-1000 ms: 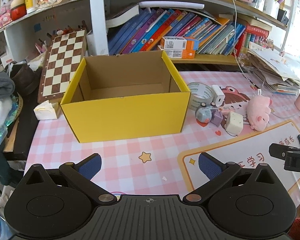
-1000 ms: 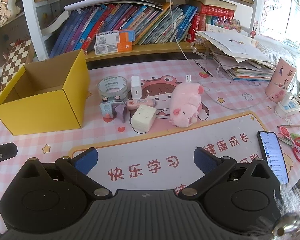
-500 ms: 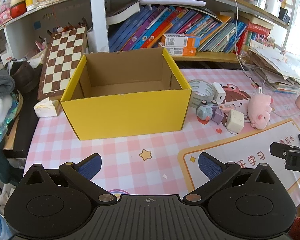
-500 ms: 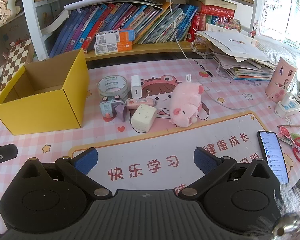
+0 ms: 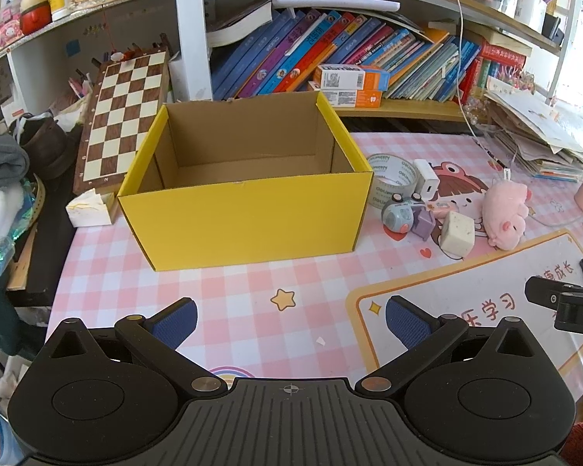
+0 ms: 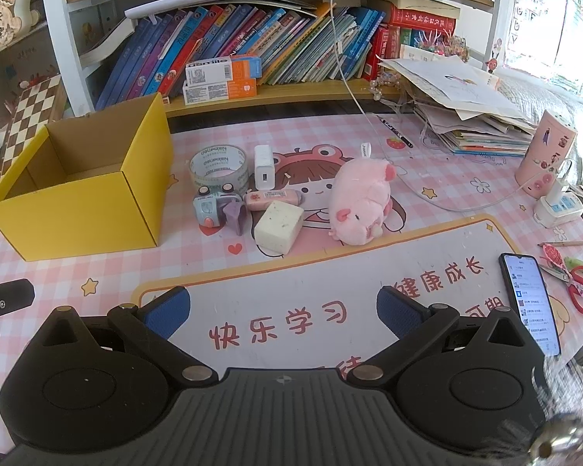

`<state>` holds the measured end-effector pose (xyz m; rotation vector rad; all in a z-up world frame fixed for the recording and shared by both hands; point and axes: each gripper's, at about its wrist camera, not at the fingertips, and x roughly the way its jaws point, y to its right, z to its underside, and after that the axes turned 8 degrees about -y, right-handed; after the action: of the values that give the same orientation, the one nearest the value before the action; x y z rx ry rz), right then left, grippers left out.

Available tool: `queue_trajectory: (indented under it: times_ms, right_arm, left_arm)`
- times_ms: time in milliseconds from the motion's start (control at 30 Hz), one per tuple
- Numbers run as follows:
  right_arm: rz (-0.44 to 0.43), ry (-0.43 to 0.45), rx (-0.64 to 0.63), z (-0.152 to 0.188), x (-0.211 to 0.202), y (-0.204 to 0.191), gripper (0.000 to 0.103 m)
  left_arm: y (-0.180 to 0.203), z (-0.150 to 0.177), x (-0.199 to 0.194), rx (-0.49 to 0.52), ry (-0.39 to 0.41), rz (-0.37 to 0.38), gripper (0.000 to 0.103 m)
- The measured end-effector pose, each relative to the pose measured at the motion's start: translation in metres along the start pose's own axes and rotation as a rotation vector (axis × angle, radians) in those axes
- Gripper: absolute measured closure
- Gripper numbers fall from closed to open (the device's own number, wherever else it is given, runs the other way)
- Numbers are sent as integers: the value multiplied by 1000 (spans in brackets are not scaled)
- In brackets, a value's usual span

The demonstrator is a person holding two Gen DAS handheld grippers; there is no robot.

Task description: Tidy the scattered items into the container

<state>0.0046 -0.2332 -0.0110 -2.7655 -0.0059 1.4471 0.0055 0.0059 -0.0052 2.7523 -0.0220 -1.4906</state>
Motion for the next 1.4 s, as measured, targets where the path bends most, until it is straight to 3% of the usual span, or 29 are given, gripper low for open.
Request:
queue_trajectory:
  times_ms: [1400]
  right_arm:
    - [2,-8,0,-3,6,-2,0]
  left_arm:
    - [-1,-1,6,-2,-9,10,0]
